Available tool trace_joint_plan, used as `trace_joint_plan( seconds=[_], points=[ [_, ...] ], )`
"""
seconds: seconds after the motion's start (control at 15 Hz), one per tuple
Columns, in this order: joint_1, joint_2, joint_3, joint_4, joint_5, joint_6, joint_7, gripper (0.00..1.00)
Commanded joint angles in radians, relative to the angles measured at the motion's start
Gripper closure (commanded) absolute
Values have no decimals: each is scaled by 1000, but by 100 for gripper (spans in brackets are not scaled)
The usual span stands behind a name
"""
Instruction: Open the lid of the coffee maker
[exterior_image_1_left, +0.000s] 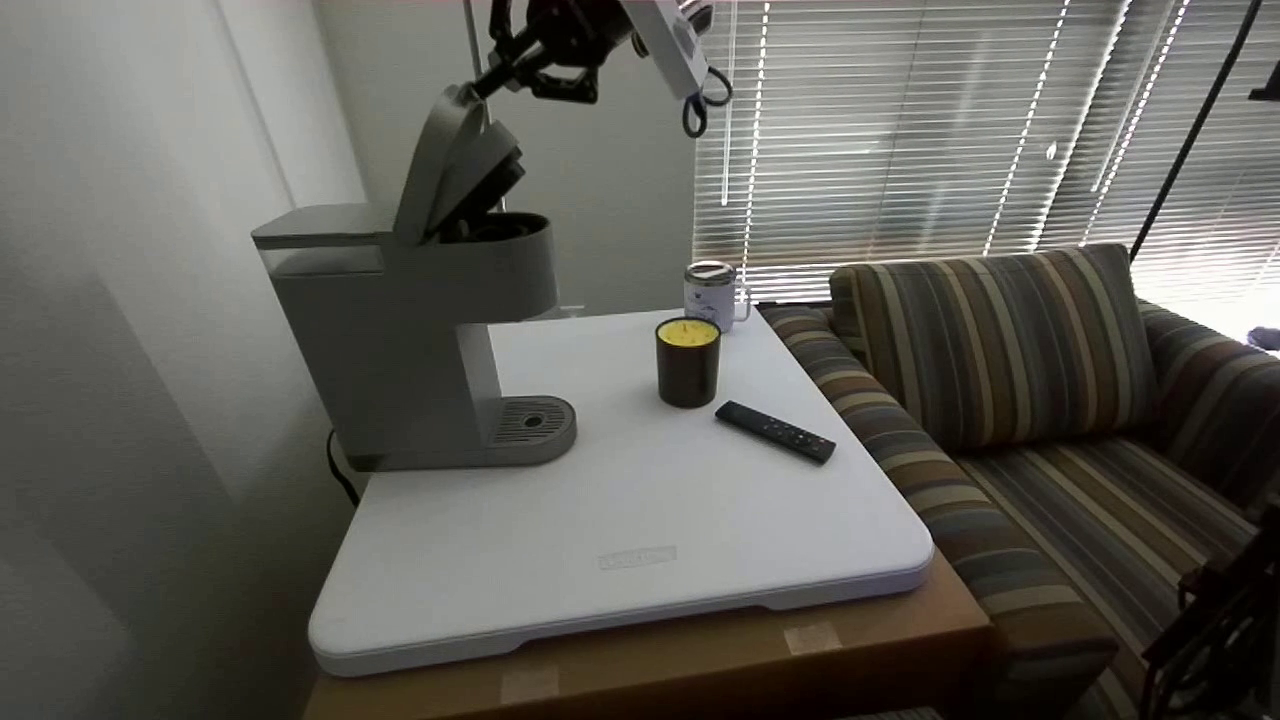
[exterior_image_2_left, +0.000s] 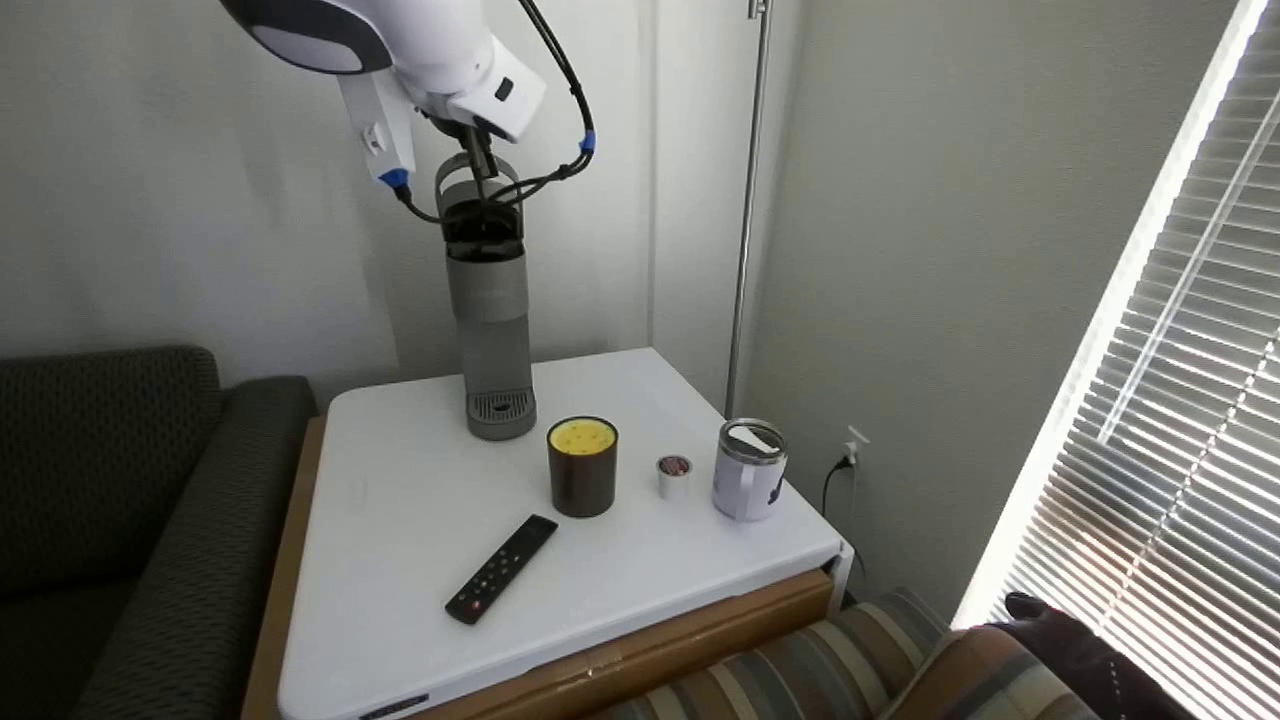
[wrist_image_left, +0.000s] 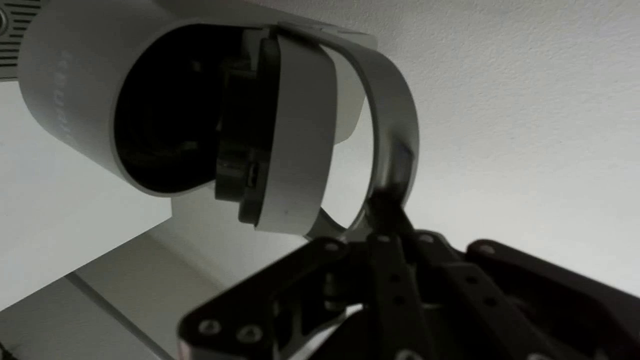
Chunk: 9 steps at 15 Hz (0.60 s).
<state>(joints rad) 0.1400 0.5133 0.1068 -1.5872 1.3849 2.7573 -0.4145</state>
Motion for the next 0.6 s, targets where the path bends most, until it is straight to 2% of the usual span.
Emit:
trace_joint_plan(
  seconds=[0.0, 0.53],
  points=[
    [10, 37, -8, 69, -72, -53, 53, 100],
    [23, 100, -8, 174, -199, -114, 145, 100]
  ],
)
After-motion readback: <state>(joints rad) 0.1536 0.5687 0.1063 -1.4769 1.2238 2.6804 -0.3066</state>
